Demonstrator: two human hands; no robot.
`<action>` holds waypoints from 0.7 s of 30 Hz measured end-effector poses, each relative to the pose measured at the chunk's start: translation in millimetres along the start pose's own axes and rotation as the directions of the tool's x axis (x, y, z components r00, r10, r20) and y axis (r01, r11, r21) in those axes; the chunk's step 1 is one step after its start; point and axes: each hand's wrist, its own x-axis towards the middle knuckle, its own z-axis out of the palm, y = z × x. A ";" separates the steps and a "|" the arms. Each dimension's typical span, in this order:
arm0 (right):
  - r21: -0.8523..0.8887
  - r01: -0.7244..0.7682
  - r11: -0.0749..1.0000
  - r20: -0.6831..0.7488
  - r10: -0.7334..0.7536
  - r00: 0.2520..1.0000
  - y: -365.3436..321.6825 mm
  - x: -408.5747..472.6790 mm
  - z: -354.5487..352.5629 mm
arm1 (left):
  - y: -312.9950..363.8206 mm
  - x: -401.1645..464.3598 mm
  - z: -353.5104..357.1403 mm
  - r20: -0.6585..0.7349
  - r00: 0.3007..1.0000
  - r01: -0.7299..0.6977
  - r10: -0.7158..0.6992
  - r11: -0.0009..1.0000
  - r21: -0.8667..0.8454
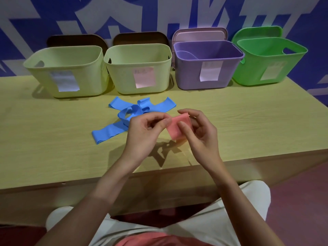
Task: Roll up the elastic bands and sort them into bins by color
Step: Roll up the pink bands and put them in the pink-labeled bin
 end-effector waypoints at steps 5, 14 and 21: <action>-0.079 0.043 0.996 -0.028 -0.046 0.999 2.2 -1.2 7.4 | 2.5 -2.4 4.6 -0.082 0.995 0.041 -0.048 0.996 -0.084; -0.024 0.046 0.999 -0.089 -0.048 0.995 1.0 0.7 6.9 | 0.7 -3.6 9.0 -0.052 0.997 0.057 -0.058 0.998 -0.023; -0.042 0.043 0.998 -0.123 -0.048 0.991 0.3 0.7 4.4 | -12.1 -4.6 10.1 -0.039 0.995 -0.092 0.096 0.990 0.108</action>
